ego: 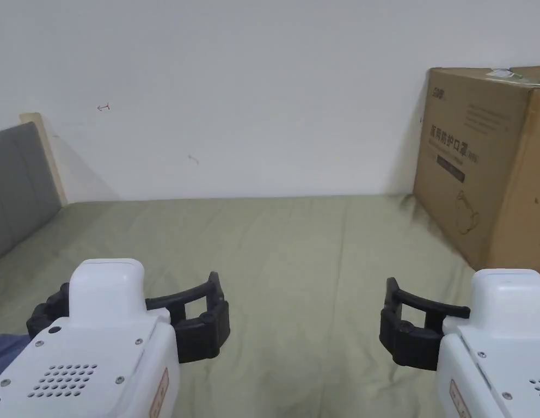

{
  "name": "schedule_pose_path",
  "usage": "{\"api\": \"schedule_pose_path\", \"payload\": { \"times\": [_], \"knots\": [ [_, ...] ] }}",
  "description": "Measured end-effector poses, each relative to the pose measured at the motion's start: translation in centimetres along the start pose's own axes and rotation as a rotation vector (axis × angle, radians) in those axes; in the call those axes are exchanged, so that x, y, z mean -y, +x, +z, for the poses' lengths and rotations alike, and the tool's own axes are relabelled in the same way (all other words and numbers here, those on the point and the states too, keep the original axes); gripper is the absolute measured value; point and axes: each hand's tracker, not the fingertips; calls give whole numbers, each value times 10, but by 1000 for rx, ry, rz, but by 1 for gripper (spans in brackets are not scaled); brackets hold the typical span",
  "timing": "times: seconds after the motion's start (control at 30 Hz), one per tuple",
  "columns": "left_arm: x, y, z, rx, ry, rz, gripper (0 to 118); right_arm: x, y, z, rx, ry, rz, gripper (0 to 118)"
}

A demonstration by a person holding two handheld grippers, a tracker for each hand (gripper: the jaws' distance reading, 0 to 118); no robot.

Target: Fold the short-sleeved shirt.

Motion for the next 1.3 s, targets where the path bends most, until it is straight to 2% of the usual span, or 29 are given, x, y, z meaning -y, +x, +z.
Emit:
{"api": "schedule_pose_path", "payload": {
  "times": [0.9, 1.13, 1.2, 1.23, 1.3],
  "knots": [
    [4, 3, -4, -9, -22, -57, 118, 3, 2, -6, -5, -25, -11, 118],
    [5, -1, -5, 3, -24, -19, 118, -2, 2, -5, -18, -18, -37, 118],
    [6, -3, -6, 15, -23, 25, 118, -5, -3, -5, -11, -20, -21, 118],
    [6, -6, -6, 36, -19, 94, 118, -8, -8, -5, -6, -14, 1, 118],
    [8, -18, -8, 116, -18, 333, 118, -10, -25, 0, -3, 42, 166, 118]
  ]
}}
